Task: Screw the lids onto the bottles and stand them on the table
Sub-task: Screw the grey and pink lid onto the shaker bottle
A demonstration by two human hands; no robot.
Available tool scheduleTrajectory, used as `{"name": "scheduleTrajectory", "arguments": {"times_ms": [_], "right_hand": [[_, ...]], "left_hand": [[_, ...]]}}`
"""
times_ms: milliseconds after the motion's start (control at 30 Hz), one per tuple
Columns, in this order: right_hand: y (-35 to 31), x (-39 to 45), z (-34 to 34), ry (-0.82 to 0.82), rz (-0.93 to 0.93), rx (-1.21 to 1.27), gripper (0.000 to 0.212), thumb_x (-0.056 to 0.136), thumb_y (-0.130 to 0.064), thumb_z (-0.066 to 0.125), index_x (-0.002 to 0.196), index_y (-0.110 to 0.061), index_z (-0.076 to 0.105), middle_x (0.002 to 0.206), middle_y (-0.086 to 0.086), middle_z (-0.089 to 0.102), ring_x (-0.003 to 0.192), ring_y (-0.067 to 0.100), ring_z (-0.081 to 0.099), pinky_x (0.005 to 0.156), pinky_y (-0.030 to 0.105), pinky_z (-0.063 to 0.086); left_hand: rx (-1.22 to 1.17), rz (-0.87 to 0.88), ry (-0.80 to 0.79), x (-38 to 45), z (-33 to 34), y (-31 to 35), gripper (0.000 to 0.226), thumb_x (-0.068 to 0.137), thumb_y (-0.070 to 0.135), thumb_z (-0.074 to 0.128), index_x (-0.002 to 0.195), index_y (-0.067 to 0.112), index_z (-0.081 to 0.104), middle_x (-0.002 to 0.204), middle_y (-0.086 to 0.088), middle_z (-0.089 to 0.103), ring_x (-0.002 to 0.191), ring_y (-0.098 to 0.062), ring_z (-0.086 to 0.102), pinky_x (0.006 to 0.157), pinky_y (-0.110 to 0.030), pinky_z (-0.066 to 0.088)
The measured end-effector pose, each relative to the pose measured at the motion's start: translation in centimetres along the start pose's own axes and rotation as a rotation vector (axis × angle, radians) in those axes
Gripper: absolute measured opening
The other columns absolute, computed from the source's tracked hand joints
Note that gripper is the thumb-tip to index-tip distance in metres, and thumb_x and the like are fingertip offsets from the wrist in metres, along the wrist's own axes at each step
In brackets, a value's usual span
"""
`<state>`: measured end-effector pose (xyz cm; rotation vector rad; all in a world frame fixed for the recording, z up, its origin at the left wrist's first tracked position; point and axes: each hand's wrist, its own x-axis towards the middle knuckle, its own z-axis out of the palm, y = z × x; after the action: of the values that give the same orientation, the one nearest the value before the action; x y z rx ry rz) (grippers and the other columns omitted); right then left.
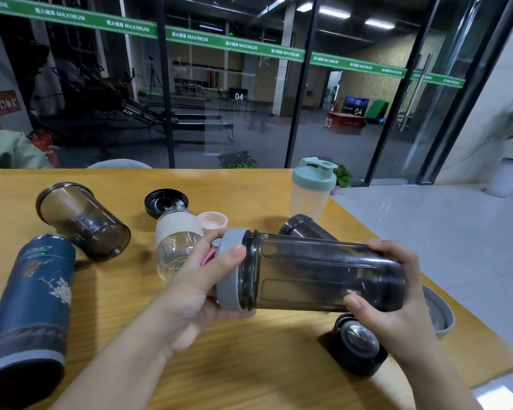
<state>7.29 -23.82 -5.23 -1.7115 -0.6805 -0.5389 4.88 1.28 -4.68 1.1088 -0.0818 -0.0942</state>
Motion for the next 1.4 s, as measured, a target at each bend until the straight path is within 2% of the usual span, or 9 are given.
{"name": "scheduleTrajectory", "arguments": {"times_ms": [300,533,633,767,867,967,1133,1300,1400], "right_hand": [[-0.2,0.1,0.4,0.005,0.109,-0.02,0.06,0.056,-0.027,0.075,0.099,-0.058,0.047,0.096,-0.033,0.056,0.085,-0.004,0.059,0.073,0.011,0.049],[-0.6,0.2,-0.3,0.007,0.269,0.031,0.052,0.051,-0.05,0.068,0.1,-0.052,0.05,0.092,-0.026,0.058,0.081,0.005,0.061,0.072,0.021,0.051],[-1.1,0.6,-0.2,0.006,0.336,0.087,0.049,0.05,-0.051,0.067,0.097,-0.051,0.052,0.086,-0.028,0.059,0.079,0.006,0.064,0.074,0.031,0.055],[-1.6,0.8,-0.3,0.022,0.396,0.092,0.055,0.05,-0.056,0.069,0.102,-0.05,0.053,0.096,-0.018,0.061,0.088,0.02,0.067,0.083,0.049,0.054],[-2.2,1.3,-0.6,0.032,0.451,0.103,0.061,0.044,-0.061,0.077,0.1,-0.05,0.056,0.094,-0.002,0.064,0.079,0.026,0.068,0.066,0.04,0.053],[-2.5,1.8,-1.0,0.066,0.626,0.246,0.045,0.059,-0.05,0.077,0.098,-0.036,0.06,0.089,0.004,0.064,0.07,0.021,0.067,0.053,0.034,0.056],[-2.6,1.8,-1.5,-0.026,0.772,0.342,0.048,0.063,-0.052,0.057,0.098,-0.02,0.063,0.081,0.005,0.069,0.069,0.02,0.067,0.059,0.035,0.06],[-2.4,1.6,-1.0,-0.06,0.792,0.325,0.055,0.06,-0.054,0.059,0.1,-0.016,0.064,0.084,0.009,0.068,0.07,0.022,0.069,0.054,0.034,0.057],[-2.3,1.4,-0.9,-0.062,0.782,0.338,0.053,0.06,-0.053,0.061,0.099,-0.018,0.064,0.086,0.009,0.069,0.072,0.022,0.068,0.053,0.033,0.056]], "left_hand": [[0.097,0.131,0.021,0.1,0.2,-0.4,0.092,0.034,0.043,0.092,0.117,0.034,0.054,0.106,-0.002,0.069,0.085,-0.024,0.068,0.06,-0.045,0.056],[0.25,0.328,0.005,0.0,0.1,-0.7,0.076,0.053,0.03,0.076,0.123,0.029,0.048,0.112,0.019,0.061,0.101,-0.018,0.06,0.086,-0.047,0.05],[0.301,0.412,0.021,0.1,0.1,-0.9,0.076,0.053,0.032,0.08,0.122,0.03,0.049,0.136,0.002,0.045,0.11,-0.022,0.058,0.086,-0.041,0.053],[0.294,0.41,0.0,0.1,-0.1,-1.0,0.094,0.044,0.056,0.088,0.126,0.036,0.048,0.135,0.004,0.049,0.113,-0.023,0.058,0.089,-0.045,0.052],[0.196,0.251,-0.109,0.1,-0.5,-1.0,0.116,0.033,0.057,0.091,0.136,0.048,0.036,0.129,0.023,0.056,0.117,-0.017,0.059,0.095,-0.05,0.047],[0.291,0.282,-0.115,-0.2,-0.3,-1.0,0.107,0.044,0.029,0.092,0.128,0.064,0.036,0.133,0.028,0.05,0.118,-0.015,0.059,0.095,-0.045,0.049],[0.475,0.432,-0.019,-0.4,0.6,-0.9,0.088,0.048,0.033,0.08,0.127,0.038,0.042,0.116,0.034,0.054,0.105,0.01,0.056,0.077,-0.008,0.045],[0.588,0.476,0.068,-0.6,0.1,-1.3,0.082,0.048,0.044,0.078,0.122,0.036,0.044,0.122,0.031,0.051,0.115,0.005,0.05,0.092,-0.018,0.041],[0.555,0.497,0.088,-1.0,0.2,-1.3,0.078,0.046,0.041,0.079,0.116,0.033,0.046,0.109,0.027,0.058,0.099,-0.002,0.059,0.08,-0.025,0.049]]}}
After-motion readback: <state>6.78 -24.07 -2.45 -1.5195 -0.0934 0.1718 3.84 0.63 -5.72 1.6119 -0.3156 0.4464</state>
